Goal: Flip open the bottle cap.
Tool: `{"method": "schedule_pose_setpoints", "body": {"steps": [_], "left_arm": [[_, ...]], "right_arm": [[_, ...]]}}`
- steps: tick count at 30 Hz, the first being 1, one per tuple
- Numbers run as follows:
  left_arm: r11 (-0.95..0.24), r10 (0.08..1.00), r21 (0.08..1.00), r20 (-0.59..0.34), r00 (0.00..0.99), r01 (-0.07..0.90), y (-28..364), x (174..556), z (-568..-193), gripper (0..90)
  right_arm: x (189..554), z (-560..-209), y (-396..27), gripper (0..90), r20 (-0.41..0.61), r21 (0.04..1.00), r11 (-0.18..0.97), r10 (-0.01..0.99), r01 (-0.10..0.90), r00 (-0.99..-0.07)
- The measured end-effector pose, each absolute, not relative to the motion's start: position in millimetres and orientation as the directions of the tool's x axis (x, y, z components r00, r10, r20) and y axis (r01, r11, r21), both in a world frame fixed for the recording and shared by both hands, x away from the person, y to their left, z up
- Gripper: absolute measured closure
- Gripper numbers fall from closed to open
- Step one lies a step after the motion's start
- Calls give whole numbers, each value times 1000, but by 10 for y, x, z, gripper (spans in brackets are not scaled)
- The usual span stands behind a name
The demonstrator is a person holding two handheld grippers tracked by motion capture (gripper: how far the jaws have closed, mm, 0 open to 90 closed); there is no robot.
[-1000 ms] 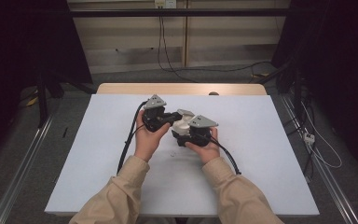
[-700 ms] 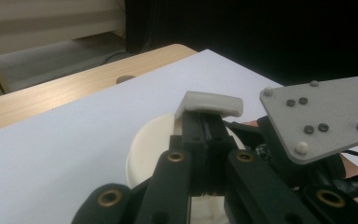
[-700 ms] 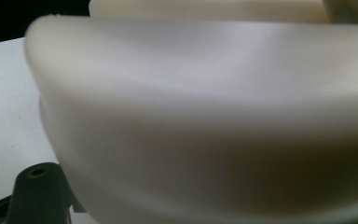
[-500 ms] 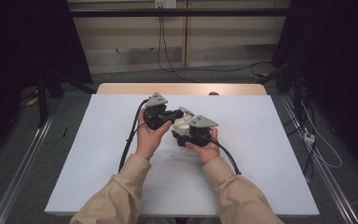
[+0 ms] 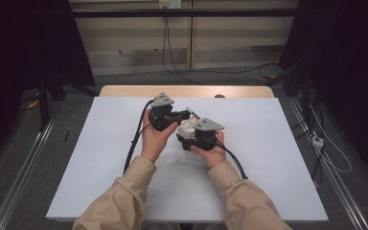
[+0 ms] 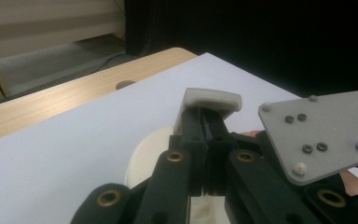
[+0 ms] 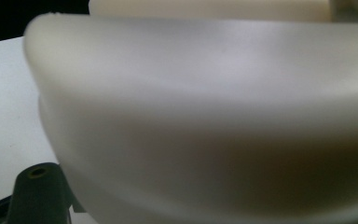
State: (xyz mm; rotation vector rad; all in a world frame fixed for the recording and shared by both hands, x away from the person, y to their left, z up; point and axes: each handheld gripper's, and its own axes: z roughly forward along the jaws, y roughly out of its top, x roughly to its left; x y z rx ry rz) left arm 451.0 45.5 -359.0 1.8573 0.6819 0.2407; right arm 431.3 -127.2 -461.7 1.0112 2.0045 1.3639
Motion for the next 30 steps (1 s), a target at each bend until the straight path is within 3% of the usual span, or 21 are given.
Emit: {"method": "schedule_pose_setpoints", "body": {"steps": [30], "left_arm": [[-249, 548, 909, -154, 822, 336, 335, 4628, -3487, 893]], "right_arm": [[4317, -4617, -1273, 181, -2, 930, 220, 805, 295, -593]]}}
